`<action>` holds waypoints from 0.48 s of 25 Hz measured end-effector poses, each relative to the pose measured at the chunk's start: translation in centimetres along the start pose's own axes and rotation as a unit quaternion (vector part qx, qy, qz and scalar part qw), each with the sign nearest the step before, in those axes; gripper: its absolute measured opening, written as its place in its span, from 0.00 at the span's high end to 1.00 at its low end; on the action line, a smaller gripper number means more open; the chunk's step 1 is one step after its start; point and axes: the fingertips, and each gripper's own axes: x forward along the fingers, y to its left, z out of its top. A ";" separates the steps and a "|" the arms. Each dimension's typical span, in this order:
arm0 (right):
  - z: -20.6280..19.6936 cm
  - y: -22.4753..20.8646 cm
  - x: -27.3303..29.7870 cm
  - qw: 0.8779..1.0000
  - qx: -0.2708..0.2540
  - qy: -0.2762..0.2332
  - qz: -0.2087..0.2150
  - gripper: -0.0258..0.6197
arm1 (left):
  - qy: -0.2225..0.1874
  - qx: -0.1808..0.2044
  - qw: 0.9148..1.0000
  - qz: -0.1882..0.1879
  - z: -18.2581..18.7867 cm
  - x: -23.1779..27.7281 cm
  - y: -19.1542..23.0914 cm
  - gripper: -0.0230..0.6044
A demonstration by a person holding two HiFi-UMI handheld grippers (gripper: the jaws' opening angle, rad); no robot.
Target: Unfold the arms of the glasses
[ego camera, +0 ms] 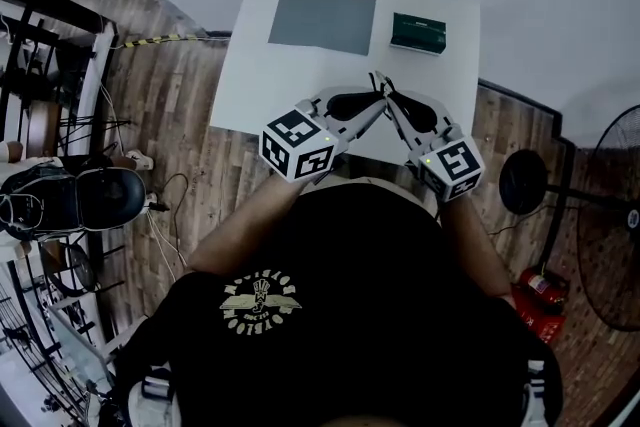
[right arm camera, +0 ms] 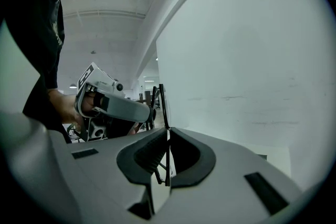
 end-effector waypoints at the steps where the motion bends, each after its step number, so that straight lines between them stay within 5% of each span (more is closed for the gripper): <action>1: 0.1 0.1 -0.1 1.000 0.001 -0.002 0.001 0.93 | -0.003 -0.001 1.000 -0.001 0.0 -0.1 -0.1 0.91; 12: 0.4 0.2 -0.5 0.999 0.028 -0.021 0.003 0.93 | -0.024 -0.023 0.999 -0.004 -0.6 -2.0 -0.3 0.91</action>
